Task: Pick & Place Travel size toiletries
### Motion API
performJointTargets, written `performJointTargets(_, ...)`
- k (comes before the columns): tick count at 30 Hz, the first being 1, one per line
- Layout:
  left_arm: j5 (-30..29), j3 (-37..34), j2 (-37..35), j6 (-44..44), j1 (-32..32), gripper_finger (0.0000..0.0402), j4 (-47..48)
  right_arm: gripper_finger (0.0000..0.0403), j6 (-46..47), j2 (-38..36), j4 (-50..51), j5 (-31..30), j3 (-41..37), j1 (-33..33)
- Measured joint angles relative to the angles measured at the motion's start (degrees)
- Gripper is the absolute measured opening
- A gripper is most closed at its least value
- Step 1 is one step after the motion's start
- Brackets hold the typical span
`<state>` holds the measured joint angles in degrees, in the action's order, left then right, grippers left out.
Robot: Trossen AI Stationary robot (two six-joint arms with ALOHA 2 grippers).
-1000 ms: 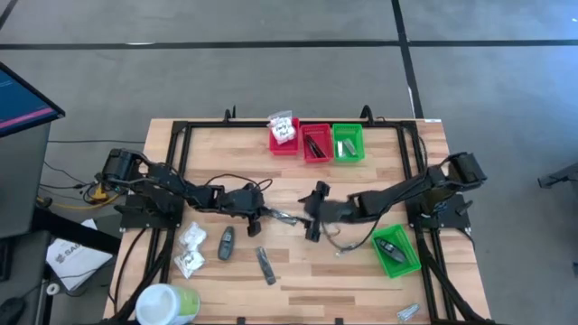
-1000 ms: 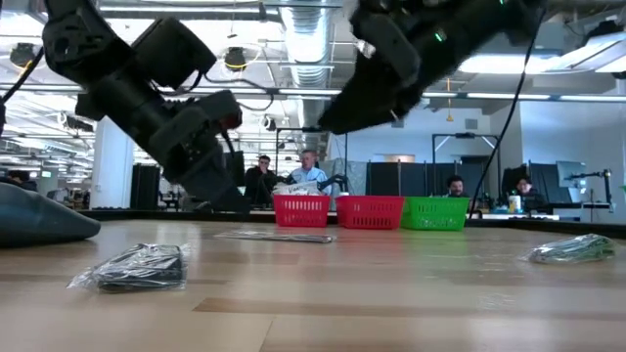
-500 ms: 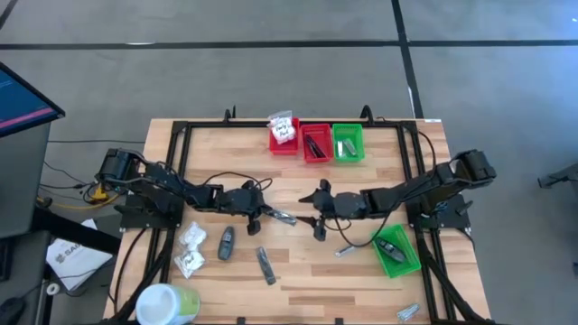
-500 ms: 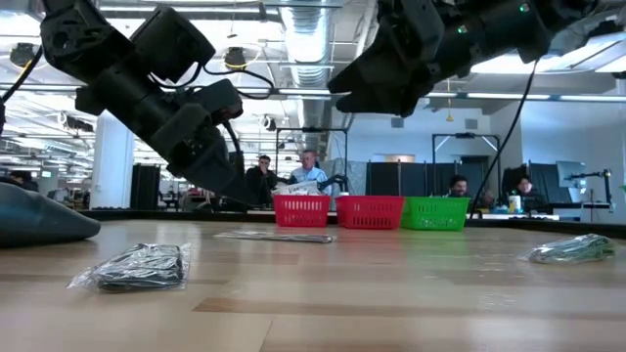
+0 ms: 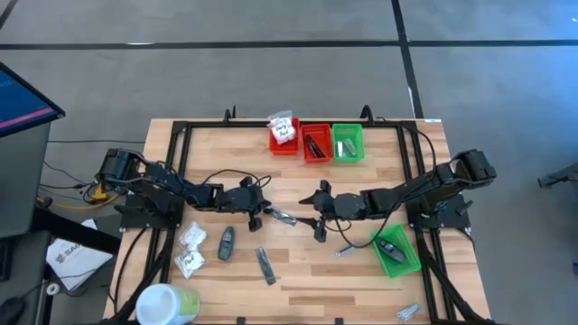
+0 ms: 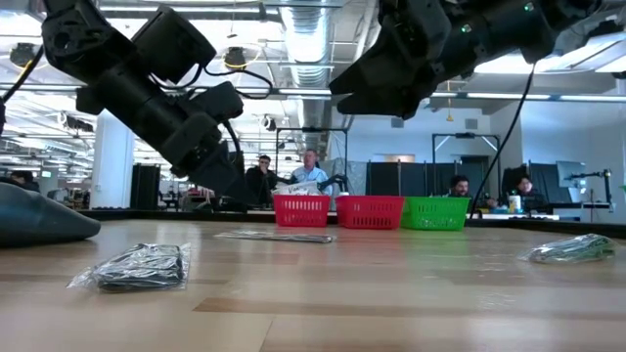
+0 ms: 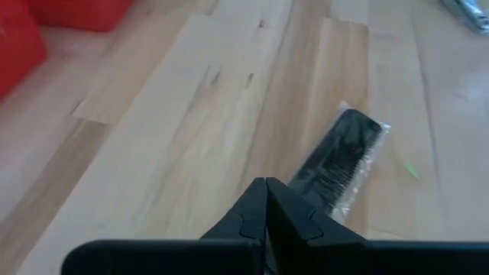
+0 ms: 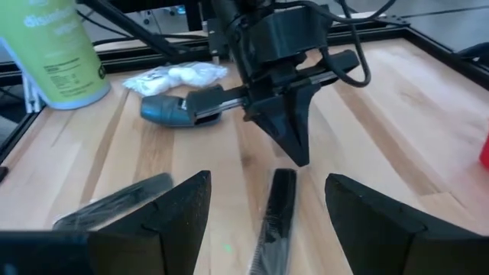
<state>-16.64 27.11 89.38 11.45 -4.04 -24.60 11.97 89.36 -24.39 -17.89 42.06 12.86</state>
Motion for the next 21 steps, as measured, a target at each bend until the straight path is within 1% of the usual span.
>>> performJointTargets(9, 0.0, 0.0, 0.0, 1.2, 0.3, 0.0, 0.2, 0.0249, 0.1, 0.0, 1.3, 0.1, 0.0, -0.9)
performJointTargets(13, 0.0, 0.0, 1.5, 2.5, 0.2, 0.0, 0.2, 0.0249, 1.3, 0.0, 1.9, -0.1, 0.0, -1.1)
performJointTargets(16, 0.3, 0.2, 4.0, 2.2, 0.2, 0.0, -2.1, 0.0249, 1.6, 0.0, 2.0, 0.1, 0.0, -0.9)
performJointTargets(21, 3.5, 0.3, 7.3, 0.9, 0.2, 0.0, -7.6, 0.0249, 1.6, 0.0, 2.0, 0.0, 0.0, -1.1)
